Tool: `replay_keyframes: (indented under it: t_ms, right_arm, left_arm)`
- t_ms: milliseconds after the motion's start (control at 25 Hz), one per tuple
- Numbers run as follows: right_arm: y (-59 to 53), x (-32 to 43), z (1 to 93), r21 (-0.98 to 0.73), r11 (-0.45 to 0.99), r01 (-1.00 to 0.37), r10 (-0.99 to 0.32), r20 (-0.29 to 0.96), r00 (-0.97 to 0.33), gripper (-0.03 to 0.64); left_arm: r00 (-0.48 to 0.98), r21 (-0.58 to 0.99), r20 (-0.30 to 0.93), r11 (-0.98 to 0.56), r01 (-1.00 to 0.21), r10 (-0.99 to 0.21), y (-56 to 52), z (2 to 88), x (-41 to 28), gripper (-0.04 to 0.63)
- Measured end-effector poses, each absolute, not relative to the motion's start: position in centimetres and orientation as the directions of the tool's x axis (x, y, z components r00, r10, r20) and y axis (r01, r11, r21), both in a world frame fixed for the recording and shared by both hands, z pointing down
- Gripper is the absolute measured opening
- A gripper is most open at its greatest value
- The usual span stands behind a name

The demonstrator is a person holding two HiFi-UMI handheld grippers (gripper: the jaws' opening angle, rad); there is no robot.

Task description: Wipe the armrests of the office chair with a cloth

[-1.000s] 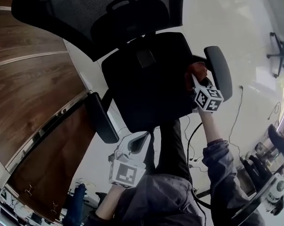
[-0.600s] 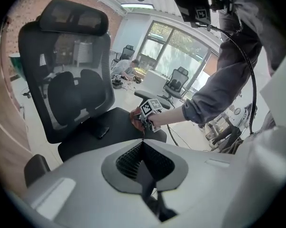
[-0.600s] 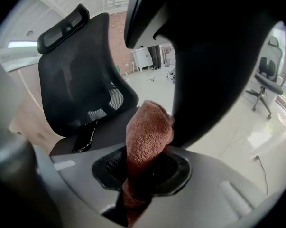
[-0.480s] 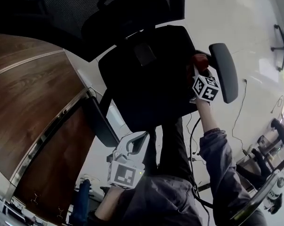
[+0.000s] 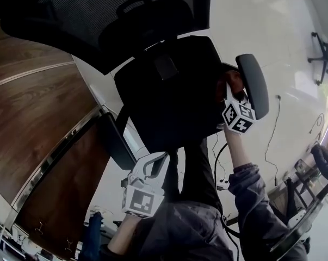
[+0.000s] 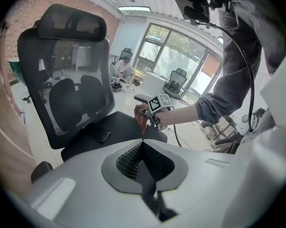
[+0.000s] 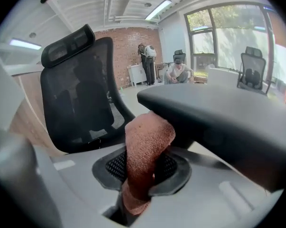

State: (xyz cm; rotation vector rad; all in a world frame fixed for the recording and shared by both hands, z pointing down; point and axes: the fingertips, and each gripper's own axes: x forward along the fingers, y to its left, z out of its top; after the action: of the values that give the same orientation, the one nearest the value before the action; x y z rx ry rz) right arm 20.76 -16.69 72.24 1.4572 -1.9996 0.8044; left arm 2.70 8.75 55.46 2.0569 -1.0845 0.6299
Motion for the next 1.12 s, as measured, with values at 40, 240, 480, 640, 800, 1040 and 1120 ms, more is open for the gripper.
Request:
replay_keyframes:
  t_ms: [40,240,480,640,800,1040,1120]
  right_arm:
    - [-16.6,20.8,72.3,-0.147,0.242,-0.959,-0.642,0.717,-0.272,0.087]
    - [-17.2,22.2,75.6,-0.111,0.202,-0.973,-0.629,0.747,-0.216,0.087]
    - [-17.7,23.3,80.1,-0.07,0.182,-0.981,-0.581,0.797,-0.165,0.087]
    - [-17.7,23.3,80.6,-0.067,0.187,-0.98,-0.575,0.801,-0.165,0.087]
    - [-17.7,23.3,80.2,-0.081,0.185,-0.979,-0.567,0.805,-0.174,0.087]
    - [-17.6,22.3,76.8,-0.14,0.194,-0.971,-0.594,0.771,-0.23,0.087]
    - [-17.1,22.0,75.4,-0.158,0.197,-0.968,-0.604,0.758,-0.247,0.087]
  left_arm:
    - [0.525,0.364,0.691,-0.389,-0.846,-0.496,8.9,55.4,2.7,0.015]
    - [0.513,0.361,0.701,-0.374,-0.854,-0.495,9.6,55.6,2.3,0.015]
    - [0.498,0.359,0.718,-0.355,-0.863,-0.487,10.6,56.5,2.1,0.015]
    - [0.499,0.367,0.716,-0.344,-0.864,-0.488,10.6,56.5,2.4,0.015]
    - [0.498,0.363,0.716,-0.348,-0.864,-0.49,10.5,56.3,2.9,0.015]
    - [0.493,0.352,0.699,-0.351,-0.868,-0.519,9.2,54.8,3.4,0.015]
    - [0.49,0.346,0.692,-0.352,-0.87,-0.53,9.1,54.3,3.4,0.015]
